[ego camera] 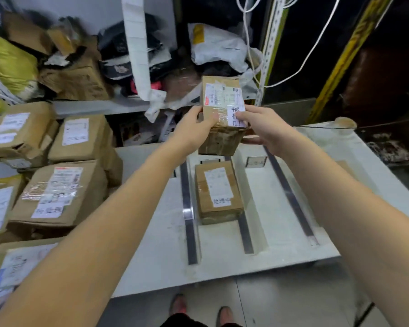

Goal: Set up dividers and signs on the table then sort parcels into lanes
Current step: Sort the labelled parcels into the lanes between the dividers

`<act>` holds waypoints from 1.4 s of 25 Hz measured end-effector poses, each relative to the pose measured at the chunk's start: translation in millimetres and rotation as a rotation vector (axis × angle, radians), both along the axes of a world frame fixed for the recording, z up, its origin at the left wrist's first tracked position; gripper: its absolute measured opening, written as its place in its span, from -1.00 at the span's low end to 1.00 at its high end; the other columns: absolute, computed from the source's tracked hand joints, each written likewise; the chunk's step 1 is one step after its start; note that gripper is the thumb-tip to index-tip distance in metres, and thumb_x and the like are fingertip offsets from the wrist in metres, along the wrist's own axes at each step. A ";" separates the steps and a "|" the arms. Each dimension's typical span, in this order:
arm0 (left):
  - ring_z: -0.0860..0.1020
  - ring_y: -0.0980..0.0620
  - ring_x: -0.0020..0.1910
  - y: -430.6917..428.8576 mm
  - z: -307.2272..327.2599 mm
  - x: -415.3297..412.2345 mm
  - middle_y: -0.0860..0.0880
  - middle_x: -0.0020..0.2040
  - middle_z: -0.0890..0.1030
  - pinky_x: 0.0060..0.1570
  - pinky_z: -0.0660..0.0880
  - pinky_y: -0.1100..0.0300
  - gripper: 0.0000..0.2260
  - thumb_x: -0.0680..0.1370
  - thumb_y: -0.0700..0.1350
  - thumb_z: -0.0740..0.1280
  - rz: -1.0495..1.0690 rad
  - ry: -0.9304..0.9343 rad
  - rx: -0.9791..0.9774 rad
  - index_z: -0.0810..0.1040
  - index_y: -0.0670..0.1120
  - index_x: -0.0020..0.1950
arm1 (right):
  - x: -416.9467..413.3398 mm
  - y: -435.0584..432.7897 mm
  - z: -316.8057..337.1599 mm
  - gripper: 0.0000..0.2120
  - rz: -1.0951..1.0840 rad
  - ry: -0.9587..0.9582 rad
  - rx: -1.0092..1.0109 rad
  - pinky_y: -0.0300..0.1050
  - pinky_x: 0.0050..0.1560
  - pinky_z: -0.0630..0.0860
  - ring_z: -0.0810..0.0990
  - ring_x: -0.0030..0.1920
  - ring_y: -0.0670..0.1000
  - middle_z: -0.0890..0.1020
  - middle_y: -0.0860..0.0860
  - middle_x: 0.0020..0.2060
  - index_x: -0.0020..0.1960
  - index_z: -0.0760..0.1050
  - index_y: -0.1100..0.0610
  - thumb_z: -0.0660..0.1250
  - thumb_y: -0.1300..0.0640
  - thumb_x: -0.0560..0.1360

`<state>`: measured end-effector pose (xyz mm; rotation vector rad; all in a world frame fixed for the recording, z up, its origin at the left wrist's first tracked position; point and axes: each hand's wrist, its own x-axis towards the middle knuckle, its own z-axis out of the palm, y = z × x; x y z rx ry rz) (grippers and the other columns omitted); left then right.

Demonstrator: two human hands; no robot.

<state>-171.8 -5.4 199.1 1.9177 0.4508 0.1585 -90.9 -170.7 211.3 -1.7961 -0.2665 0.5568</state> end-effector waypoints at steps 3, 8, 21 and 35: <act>0.55 0.12 0.16 -43.1 -7.6 25.1 0.12 0.26 0.54 -0.09 0.46 0.28 -0.56 0.64 0.12 0.30 -0.076 0.010 -0.026 0.38 0.04 0.49 | 14.5 -42.3 -7.2 -0.77 -0.122 -0.022 -0.026 -0.28 -0.32 0.62 0.75 -0.16 -0.16 0.76 -0.10 -0.03 0.28 0.61 -0.05 0.29 0.04 0.66; 0.61 0.00 0.15 -99.0 -57.4 74.8 0.01 0.26 0.60 0.13 0.61 -0.02 -0.57 0.60 0.14 0.34 -0.197 0.083 -0.111 0.38 0.09 0.45 | 38.6 -100.1 -45.4 -0.69 -0.282 -0.011 -0.187 -0.09 0.02 0.68 0.74 -0.09 -0.15 0.74 -0.15 -0.01 0.35 0.58 -0.03 0.31 -0.05 0.64; 0.59 0.02 0.24 -175.4 -211.7 107.9 0.05 0.38 0.56 0.21 0.59 -0.04 -0.48 0.57 0.20 0.22 -0.160 0.436 -0.008 0.36 0.10 0.51 | 88.2 -164.4 -194.8 -0.69 -0.047 0.225 -0.236 -0.26 -0.21 0.62 0.72 -0.09 -0.07 0.74 0.00 0.03 0.28 0.62 0.11 0.48 0.17 0.54; 0.55 0.06 0.27 -204.8 -204.1 100.9 0.06 0.32 0.57 0.12 0.49 0.22 -0.51 0.57 -0.12 0.45 0.053 0.405 0.056 0.41 -0.04 0.47 | 106.5 -163.0 -229.1 -0.47 0.130 -0.073 -0.481 -0.06 0.10 0.59 0.63 0.22 0.09 0.65 0.04 0.25 0.38 0.48 0.07 0.55 0.11 0.46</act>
